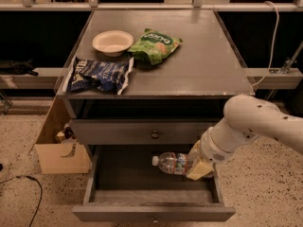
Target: Place water bottle into middle drawer
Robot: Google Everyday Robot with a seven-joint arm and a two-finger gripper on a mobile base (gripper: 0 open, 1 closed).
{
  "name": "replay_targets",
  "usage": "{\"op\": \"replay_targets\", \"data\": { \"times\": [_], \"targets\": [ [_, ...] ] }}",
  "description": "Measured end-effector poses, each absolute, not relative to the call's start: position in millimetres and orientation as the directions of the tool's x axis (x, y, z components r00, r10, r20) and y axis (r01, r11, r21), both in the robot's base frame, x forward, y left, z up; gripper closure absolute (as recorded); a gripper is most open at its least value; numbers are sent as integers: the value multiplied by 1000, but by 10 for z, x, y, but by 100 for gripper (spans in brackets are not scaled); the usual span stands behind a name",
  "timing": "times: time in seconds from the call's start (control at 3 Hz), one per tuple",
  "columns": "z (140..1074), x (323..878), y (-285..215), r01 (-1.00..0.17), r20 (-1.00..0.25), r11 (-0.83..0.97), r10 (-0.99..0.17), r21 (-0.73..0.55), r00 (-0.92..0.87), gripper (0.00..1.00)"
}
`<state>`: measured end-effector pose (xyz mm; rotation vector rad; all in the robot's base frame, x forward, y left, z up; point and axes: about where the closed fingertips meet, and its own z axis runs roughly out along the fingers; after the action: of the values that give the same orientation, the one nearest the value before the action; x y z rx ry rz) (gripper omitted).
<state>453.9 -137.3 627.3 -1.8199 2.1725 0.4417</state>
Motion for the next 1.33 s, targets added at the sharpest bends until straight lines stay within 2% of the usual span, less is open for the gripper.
{"op": "replay_targets", "data": {
  "times": [0.33,0.67,1.33],
  "targets": [
    [6087,4559,-1306,-983,-390,161,-902,90,-184,100],
    [5427,4615,-1089,-971,-351,150,-913,187,-209,100],
    [4933,4666,-913,-959,-325,149,-919,242,-225,100]
  ]
}}
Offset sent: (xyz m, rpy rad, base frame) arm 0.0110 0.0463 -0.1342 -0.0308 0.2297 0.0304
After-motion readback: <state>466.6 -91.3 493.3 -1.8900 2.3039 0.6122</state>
